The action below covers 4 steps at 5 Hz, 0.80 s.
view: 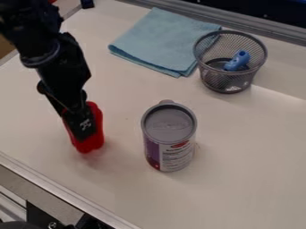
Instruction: Moved the red bell pepper tot he bottom of the can
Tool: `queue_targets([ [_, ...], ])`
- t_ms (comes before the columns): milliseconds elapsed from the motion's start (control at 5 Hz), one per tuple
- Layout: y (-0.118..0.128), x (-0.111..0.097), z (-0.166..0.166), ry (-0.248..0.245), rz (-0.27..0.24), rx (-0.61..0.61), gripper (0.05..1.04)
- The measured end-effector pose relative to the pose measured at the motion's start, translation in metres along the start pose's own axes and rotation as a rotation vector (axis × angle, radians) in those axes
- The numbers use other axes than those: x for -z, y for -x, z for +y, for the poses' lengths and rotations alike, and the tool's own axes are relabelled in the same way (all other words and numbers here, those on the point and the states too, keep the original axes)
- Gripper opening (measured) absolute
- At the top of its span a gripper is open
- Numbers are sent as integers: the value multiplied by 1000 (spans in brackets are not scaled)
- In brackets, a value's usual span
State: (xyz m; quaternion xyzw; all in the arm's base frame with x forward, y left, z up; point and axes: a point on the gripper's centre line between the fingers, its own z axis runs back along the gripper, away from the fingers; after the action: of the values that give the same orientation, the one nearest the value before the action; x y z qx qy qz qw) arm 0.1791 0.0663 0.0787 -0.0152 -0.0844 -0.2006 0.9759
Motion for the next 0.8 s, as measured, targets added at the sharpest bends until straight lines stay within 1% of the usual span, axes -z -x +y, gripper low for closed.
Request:
queue_targets([
  [200,4,1,-23,40,-10,87,867],
  [400,0,6,-41,72,-18,193,867],
  [600,-9,10,-53,100,-69,267,867],
  [800,-14,13,-58,125,-114,300,867],
])
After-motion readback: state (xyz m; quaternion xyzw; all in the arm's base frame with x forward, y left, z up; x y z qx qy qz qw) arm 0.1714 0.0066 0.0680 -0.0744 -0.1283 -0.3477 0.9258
